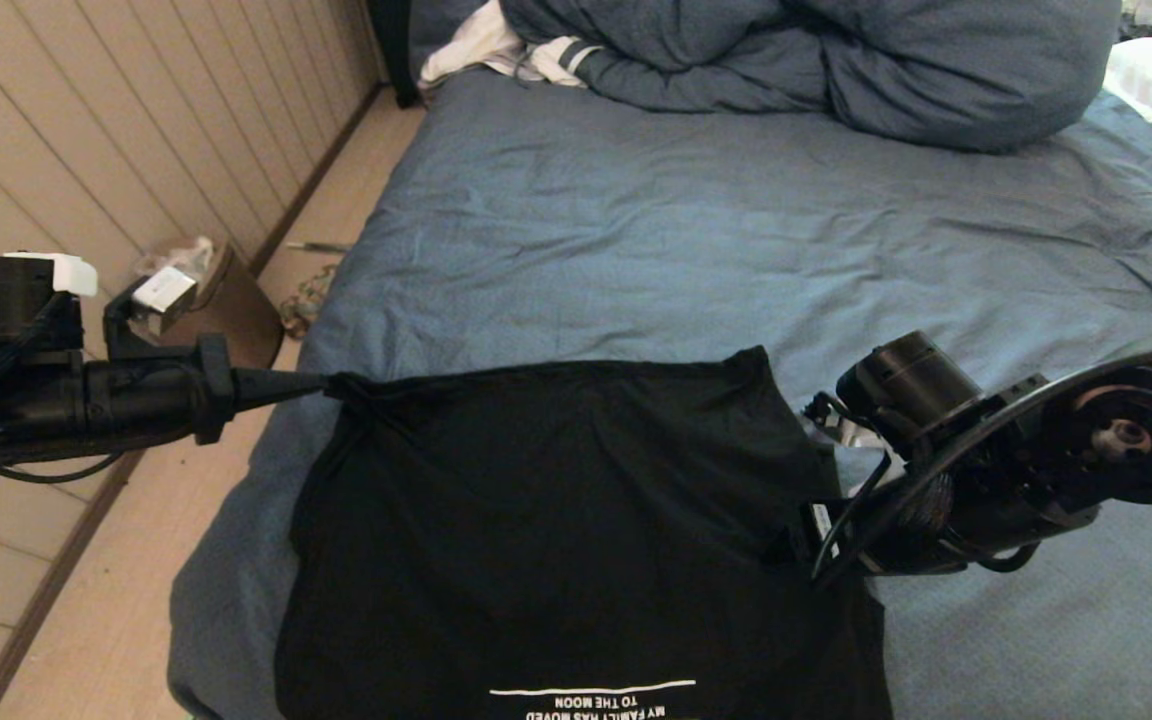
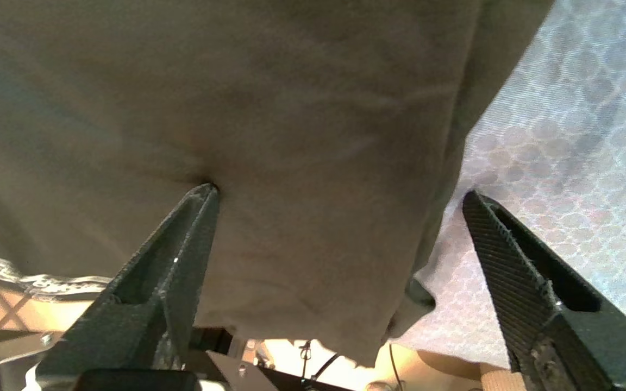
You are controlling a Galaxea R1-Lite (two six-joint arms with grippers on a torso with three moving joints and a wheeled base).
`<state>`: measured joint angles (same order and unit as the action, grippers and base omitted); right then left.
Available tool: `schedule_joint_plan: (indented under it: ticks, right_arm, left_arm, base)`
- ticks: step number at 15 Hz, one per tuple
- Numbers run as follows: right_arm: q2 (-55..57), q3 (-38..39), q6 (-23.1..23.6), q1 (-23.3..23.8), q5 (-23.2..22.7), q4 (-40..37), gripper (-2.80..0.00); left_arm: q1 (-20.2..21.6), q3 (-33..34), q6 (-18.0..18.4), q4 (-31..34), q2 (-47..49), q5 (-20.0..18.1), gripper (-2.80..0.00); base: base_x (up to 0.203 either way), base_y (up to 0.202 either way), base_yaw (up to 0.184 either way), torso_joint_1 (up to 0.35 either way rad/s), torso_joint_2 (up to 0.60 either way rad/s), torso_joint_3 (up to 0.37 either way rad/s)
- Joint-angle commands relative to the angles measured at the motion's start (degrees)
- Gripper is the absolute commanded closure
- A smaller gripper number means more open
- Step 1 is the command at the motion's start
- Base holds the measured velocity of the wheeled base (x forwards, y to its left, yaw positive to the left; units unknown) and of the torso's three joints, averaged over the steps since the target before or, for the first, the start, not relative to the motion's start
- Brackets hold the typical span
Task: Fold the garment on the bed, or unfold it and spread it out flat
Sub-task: Fold the black T-shirt
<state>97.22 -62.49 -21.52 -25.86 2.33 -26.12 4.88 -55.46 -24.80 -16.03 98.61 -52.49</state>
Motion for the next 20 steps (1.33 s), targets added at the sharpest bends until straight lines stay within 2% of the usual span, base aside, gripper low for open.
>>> schedule_joint_plan:
  ticks: [1,5,6,15,20]
  right_arm:
    - [2.1,-0.4,-0.1,-0.6,0.2,0.0,-2.8]
    - [4.5,-0.5,-0.1,-2.3,0.8,1.2,-2.8]
    - [4.4,-0.4,0.0,-3.5,0.8,1.2,0.0]
    - [2.1,-0.6,-0.1,-3.0,0.8,1.0,0.0]
    - [-2.7,-0.1,0.6,2.7,0.8,0.5,0.0]
  left_arm:
    - [0.0,-0.3,-0.3,-0.1,0.9,-0.2,0.0]
    - [0.0,-0.3,-0.3,-0.2,1.1,-0.2,0.0]
    - [0.0,-0.3,-0.3,-0.2,1.2,-0.2,0.0]
    - [0.0,-0.3,-0.3,-0.2,1.2,-0.2,0.0]
    - [0.0,-0.1,-0.3,-0.2,1.1,-0.5,0.0]
  base:
    - [0.0,0.0,0.0,0.0,0.0,0.0]
    - [0.0,0.0,0.0,0.0,0.0,0.0]
    - [0.0,0.0,0.0,0.0,0.0,0.0]
    - [0.0,0.0,0.0,0.0,0.0,0.0]
    - [0.0,0.0,0.0,0.0,0.0,0.0]
